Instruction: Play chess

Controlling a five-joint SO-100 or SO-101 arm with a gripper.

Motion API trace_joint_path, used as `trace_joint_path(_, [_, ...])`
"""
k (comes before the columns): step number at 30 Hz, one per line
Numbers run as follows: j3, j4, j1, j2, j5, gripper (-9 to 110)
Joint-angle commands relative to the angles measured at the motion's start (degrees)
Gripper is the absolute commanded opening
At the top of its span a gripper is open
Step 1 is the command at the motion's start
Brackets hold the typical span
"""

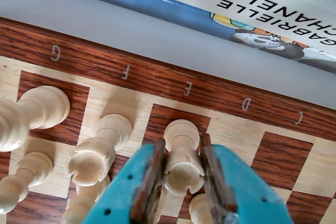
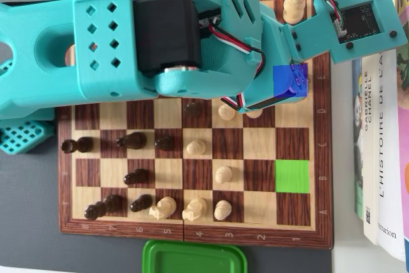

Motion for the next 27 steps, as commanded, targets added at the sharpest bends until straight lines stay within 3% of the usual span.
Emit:
trace_joint_path(1, [-2.81, 0.09, -0.18, 1.49, -0.35, 5])
trace_joint_path(27, [2.64, -0.44, 7.29, 13.54, -0.26, 5])
